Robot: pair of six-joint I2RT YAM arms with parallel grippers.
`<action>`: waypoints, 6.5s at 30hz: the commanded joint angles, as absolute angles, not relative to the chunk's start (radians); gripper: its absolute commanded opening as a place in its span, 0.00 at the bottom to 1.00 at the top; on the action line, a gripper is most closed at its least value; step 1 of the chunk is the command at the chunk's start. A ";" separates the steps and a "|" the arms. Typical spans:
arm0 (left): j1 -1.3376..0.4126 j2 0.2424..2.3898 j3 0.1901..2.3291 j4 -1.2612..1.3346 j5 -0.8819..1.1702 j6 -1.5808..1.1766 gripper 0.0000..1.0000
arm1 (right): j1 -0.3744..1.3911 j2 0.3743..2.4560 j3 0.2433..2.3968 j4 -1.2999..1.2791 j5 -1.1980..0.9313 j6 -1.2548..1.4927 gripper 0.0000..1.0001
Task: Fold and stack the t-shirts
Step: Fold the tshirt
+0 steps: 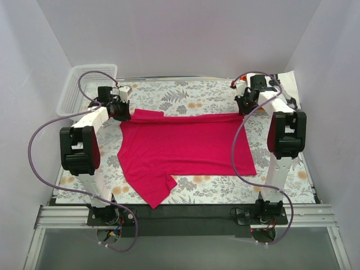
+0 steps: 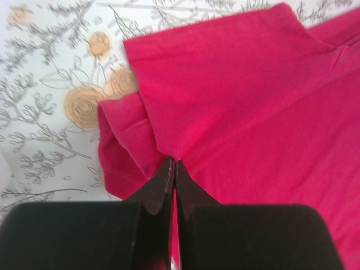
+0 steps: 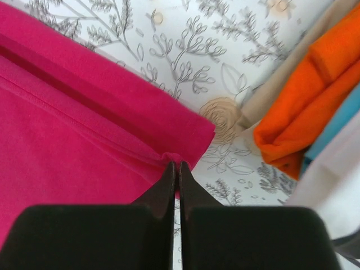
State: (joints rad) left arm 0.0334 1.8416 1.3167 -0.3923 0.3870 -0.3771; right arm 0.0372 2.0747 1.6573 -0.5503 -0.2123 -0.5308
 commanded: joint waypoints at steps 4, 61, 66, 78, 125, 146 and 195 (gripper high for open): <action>0.040 1.801 1.214 -0.373 0.416 -0.301 0.00 | 0.029 2.065 1.594 -0.548 -0.247 -0.581 0.01; -0.086 1.781 1.467 -0.594 0.494 -0.336 0.00 | 0.029 2.045 1.649 -0.770 -0.276 -0.644 0.16; -0.086 1.662 1.275 -0.609 0.541 -0.238 0.00 | 0.028 2.033 1.621 -0.770 -0.262 -0.664 0.08; -0.104 1.577 1.066 -0.687 0.635 -0.058 0.33 | 0.020 2.000 1.601 -0.782 -0.261 -0.684 0.04; -0.327 1.793 1.276 -0.575 0.581 -0.308 0.00 | 0.025 2.086 1.690 -0.848 -0.279 -0.681 0.28; -0.177 1.756 1.364 -0.575 0.511 -0.423 0.47 | 0.035 2.124 1.818 -0.871 -0.290 -0.637 0.27; -0.035 1.904 1.405 -0.520 0.183 -0.574 0.31 | 0.147 2.194 1.868 -0.810 -0.201 -0.551 0.21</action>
